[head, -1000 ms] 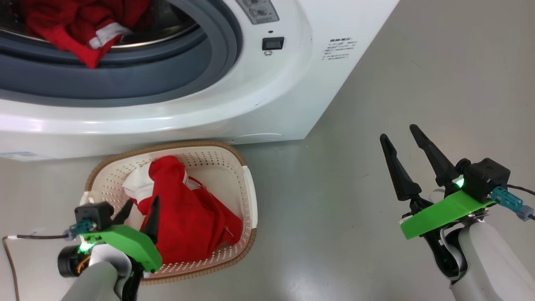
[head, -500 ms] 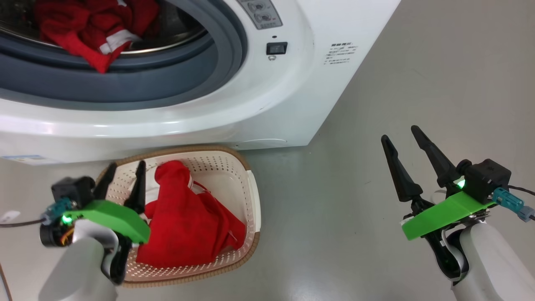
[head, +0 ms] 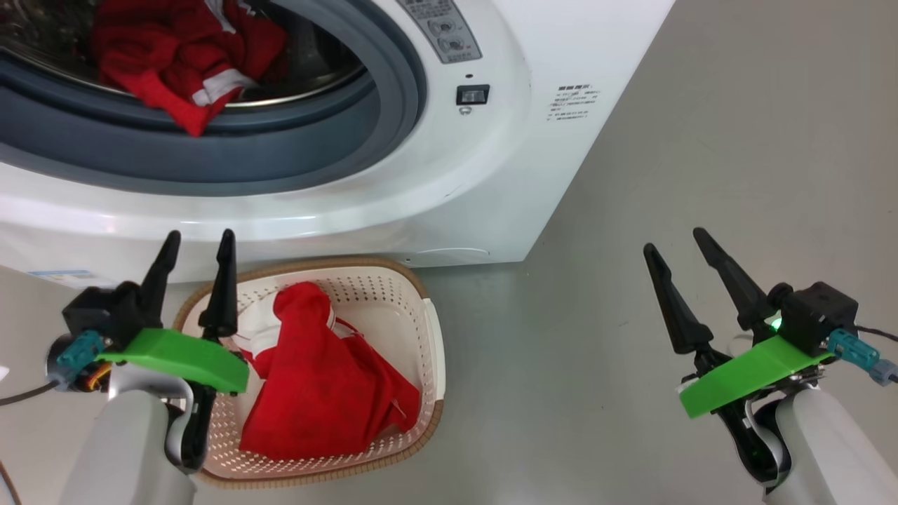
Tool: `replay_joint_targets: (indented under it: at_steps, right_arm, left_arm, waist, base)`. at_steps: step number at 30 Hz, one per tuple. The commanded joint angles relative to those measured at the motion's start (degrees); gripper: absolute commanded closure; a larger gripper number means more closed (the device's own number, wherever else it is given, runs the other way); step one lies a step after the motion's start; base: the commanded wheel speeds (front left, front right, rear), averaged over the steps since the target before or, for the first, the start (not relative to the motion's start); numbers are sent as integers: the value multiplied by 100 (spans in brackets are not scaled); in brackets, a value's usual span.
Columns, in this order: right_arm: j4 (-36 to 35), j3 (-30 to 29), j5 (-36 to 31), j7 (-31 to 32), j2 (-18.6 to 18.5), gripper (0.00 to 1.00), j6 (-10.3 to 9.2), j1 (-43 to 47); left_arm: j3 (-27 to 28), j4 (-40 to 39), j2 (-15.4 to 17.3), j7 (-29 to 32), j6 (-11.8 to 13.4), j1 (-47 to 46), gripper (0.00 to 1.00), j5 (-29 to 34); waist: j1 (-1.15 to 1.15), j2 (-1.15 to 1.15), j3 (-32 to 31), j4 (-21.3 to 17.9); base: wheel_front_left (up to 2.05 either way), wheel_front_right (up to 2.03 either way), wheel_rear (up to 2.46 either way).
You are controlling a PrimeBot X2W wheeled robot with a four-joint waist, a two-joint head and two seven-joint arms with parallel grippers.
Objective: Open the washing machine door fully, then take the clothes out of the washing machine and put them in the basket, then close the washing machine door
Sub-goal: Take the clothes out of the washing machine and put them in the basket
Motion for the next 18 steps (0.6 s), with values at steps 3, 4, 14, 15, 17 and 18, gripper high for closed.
replay_joint_targets:
  at_steps: [3, 4, 14, 15, 17, 18]
  right_arm:
    - [-154, 103, -39, -68, -55, 0, 9, 205]
    - [-158, 104, -40, -68, -58, 0, 9, 217]
    - [-191, 63, -41, -68, -57, 0, 9, 307]
    - [-197, 56, -41, -68, -56, 0, 9, 311]
    - [-203, 43, -42, -68, -55, 0, 9, 316]
    - [-206, 38, -43, -68, -53, 0, 9, 318]
  left_arm:
    - [328, -448, 118, -54, -18, 205, 0, 186]
    - [351, -524, 104, -54, -18, 252, 0, 218]
    - [664, -1255, -24, -54, -18, 794, 0, 496]
    - [690, -1310, -33, -54, -18, 834, 0, 516]
    - [727, -1389, -55, -54, -18, 896, 0, 543]
    - [742, -1416, -63, -54, -18, 919, 0, 553]
  waist:
    - [0, 0, -72, 25]
    - [0, 0, -85, 27]
    - [0, 0, -151, 15]
    - [0, 0, -146, 16]
    - [0, 0, -139, 21]
    - [0, 0, -135, 23]
  base:
    - [0, 0, 0]
    - [0, 0, 0]
    - [0, 0, 0]
    - [0, 0, 0]
    - [0, 0, 0]
    - [0, 0, 0]
